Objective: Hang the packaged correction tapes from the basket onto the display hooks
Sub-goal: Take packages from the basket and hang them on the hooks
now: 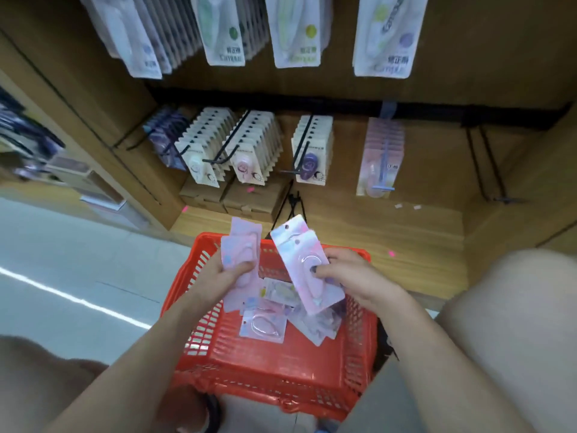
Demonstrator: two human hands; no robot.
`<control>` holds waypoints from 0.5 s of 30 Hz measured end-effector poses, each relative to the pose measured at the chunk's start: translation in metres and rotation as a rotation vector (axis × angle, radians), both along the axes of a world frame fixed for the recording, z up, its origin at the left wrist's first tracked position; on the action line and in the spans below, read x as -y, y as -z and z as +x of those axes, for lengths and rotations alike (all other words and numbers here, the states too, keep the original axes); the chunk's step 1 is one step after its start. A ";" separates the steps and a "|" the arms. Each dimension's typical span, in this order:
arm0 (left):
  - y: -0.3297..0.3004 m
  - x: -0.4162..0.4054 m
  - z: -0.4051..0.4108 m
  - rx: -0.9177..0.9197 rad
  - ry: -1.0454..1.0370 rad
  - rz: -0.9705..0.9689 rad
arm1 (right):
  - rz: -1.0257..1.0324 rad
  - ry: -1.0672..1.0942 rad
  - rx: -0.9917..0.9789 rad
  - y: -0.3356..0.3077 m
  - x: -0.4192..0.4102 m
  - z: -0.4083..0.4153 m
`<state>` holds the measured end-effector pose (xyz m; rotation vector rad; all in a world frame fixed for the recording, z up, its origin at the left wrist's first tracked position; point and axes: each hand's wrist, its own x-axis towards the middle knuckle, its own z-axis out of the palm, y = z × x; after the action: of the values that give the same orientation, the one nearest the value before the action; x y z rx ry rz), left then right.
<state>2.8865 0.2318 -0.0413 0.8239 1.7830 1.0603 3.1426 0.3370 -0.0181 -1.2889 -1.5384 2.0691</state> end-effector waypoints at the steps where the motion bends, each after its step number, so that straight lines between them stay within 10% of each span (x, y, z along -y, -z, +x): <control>1: -0.011 -0.004 0.006 0.029 -0.013 0.040 | -0.049 0.028 -0.081 -0.011 0.001 0.003; 15: -0.097 -0.038 0.055 0.144 0.075 0.330 | -0.054 0.041 -0.405 -0.085 0.008 0.031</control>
<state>2.9417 0.2695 0.0561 0.9772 1.4668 1.3501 3.1736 0.3288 0.0672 -0.8373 -1.2724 2.1879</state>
